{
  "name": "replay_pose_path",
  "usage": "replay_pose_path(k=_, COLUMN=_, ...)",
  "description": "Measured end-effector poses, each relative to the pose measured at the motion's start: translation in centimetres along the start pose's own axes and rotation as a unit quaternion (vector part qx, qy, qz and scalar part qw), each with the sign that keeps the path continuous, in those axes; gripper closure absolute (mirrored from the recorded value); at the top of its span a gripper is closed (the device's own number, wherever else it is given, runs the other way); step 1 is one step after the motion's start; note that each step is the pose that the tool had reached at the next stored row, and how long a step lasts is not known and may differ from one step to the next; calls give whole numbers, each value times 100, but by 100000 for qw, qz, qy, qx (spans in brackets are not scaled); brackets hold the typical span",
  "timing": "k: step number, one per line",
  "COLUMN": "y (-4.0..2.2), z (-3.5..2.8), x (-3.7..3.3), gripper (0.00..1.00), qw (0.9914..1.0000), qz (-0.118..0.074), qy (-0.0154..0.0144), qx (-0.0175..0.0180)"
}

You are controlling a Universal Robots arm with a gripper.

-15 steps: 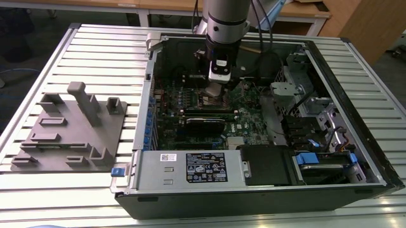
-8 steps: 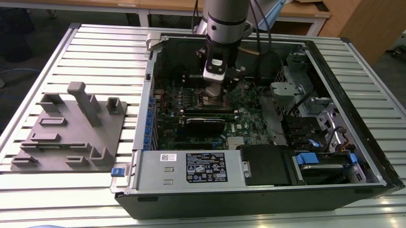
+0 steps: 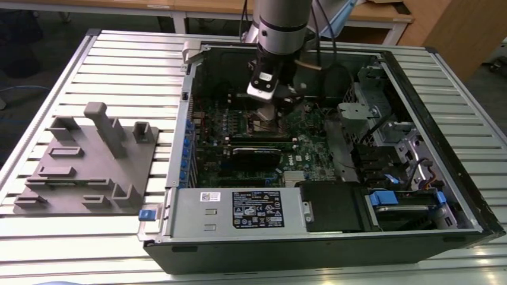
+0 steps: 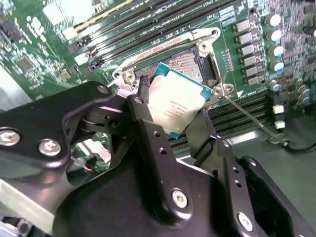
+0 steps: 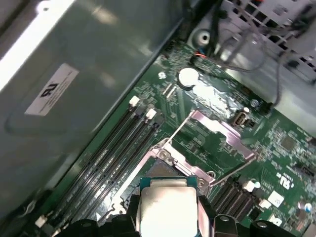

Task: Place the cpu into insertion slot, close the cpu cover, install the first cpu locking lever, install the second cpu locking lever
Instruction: 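Place the cpu into insertion slot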

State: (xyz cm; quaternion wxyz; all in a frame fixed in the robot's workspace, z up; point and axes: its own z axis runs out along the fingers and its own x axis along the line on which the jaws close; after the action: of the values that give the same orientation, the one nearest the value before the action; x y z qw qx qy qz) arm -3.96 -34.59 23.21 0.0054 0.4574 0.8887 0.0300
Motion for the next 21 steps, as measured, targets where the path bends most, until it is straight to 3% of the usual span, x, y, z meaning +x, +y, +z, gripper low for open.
replay_pose_path(k=5, y=0, z=1, x=0, gripper=46, qw=99917, qz=4076, qy=-237, qx=-73)
replay_pose_path(k=11, y=-1, z=2, x=0, gripper=46, qw=99637, qz=8500, qy=-497, qx=-148)
replay_pose_path(k=15, y=-1, z=4, x=0, gripper=46, qw=99353, qz=11333, qy=-661, qx=-200)
replay_pose_path(k=21, y=-1, z=6, x=1, gripper=46, qw=98744, qz=15773, qy=-923, qx=-277)
